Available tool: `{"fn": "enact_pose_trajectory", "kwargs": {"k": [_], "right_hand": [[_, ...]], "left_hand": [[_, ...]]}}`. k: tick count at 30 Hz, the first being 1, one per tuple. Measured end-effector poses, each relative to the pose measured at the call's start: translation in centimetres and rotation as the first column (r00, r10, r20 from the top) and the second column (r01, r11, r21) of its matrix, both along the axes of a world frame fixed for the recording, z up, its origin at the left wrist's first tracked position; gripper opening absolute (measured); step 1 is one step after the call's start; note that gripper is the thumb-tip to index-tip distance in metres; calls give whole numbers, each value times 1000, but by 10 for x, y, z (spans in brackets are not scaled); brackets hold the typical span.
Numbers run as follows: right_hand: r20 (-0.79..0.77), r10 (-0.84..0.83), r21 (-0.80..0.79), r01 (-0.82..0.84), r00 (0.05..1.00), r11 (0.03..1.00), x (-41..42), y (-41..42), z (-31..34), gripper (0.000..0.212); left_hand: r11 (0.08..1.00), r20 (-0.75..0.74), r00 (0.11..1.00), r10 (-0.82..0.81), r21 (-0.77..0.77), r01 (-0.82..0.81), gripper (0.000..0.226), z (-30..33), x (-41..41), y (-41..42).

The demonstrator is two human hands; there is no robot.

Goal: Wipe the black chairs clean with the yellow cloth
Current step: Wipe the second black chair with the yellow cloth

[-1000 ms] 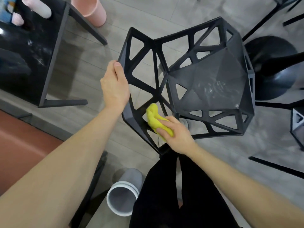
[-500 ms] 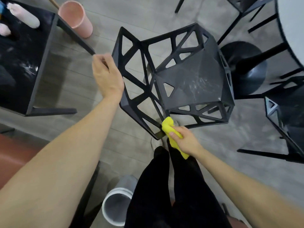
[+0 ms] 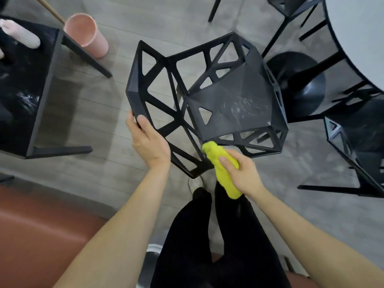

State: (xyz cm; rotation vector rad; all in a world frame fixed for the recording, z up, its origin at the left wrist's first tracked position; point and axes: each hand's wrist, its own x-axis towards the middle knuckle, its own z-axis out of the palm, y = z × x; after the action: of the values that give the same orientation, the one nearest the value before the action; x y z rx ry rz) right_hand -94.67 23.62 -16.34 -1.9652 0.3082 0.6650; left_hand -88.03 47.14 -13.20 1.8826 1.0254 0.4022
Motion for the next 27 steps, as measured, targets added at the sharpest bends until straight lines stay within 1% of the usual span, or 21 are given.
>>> {"fn": "enact_pose_trajectory", "kwargs": {"k": [1, 2, 3, 6, 8, 9, 11, 13, 15, 16, 17, 18, 19, 20, 21, 22, 23, 24, 25, 26, 27], "right_hand": [[17, -43, -37, 44, 999, 998, 26, 7, -8, 34], [37, -38, -65, 41, 999, 997, 52, 17, -21, 37], [52, -9, -88, 13, 999, 996, 80, 30, -38, 41], [7, 132, -132, -130, 991, 983, 136, 82, -91, 50], [-7, 280, -96, -279, 960, 956, 129, 106, -118, 49], [-4, 320, -74, -319, 947, 945, 115, 104, -123, 48], [-1, 371, -37, -370, 929, 928, 76, 69, -114, 46], [19, 479, -32, -478, 878, 878, 38, 16, -91, 43], [-20, 574, -89, -573, 819, 815, 24, -13, -84, 41], [-63, 566, -165, -568, 822, 806, 27, -7, -84, 40], [-106, 514, -219, -524, 851, 823, 31, 11, -83, 39], [-136, 449, -250, -469, 883, 847, 29, 33, -78, 38], [-113, 391, -245, -407, 913, 880, 22, 53, -68, 38], [-50, 352, -192, -355, 935, 915, 14, 67, -52, 38], [3, 338, -95, -337, 941, 937, 5, 69, -36, 40], [64, 365, -5, -365, 929, 931, -4, 59, -33, 41], [104, 418, 21, -422, 903, 906, -6, 40, -39, 41], [100, 467, -21, -468, 878, 884, -2, 20, -51, 42], [26, 468, -109, -463, 883, 879, 6, 7, -67, 42], [-54, 405, -199, -407, 913, 892, 14, 2, -80, 41], [-92, 335, -239, -348, 938, 907, 15, 10, -84, 41]], "left_hand": [[1000, 45, 999, 12, 24, -13, 45, -4, -1, -4], [999, 73, 997, 14, 50, -18, 45, -7, -1, -5], [997, 87, 996, 3, 81, -10, 45, -11, 0, -5], [992, 122, 992, -33, 122, 18, 46, -14, 3, -3], [990, 172, 984, -39, 142, 15, 46, -19, 1, 1], [989, 184, 982, -43, 148, 16, 47, -24, 1, 4], [988, 186, 982, -36, 154, 7, 48, -28, -3, 7], [987, 175, 984, -28, 160, 0, 48, -26, -4, 4], [984, 153, 988, -24, 181, -4, 48, -24, -4, 0], [981, 138, 990, -21, 196, -7, 49, -24, -4, -1], [978, 118, 993, -10, 206, -14, 49, -26, -4, -1], [979, 101, 995, 4, 205, -25, 49, -27, -4, 3], [978, 92, 996, 12, 204, -31, 49, -28, -4, 7], [977, 85, 996, 13, 212, -30, 49, -29, -4, 11], [974, 79, 997, 3, 225, -21, 48, -31, -4, 15], [968, 70, 998, -7, 250, -11, 48, -32, -4, 17], [965, 62, 998, -17, 264, 0, 48, -32, -5, 17], [967, 66, 998, -19, 255, 2, 48, -30, -5, 15], [970, 76, 997, -16, 244, -3, 48, -29, -4, 11], [971, 73, 997, -13, 238, -5, 48, -27, -3, 8], [972, 67, 998, -8, 236, -8, 48, -27, -3, 8]]}}
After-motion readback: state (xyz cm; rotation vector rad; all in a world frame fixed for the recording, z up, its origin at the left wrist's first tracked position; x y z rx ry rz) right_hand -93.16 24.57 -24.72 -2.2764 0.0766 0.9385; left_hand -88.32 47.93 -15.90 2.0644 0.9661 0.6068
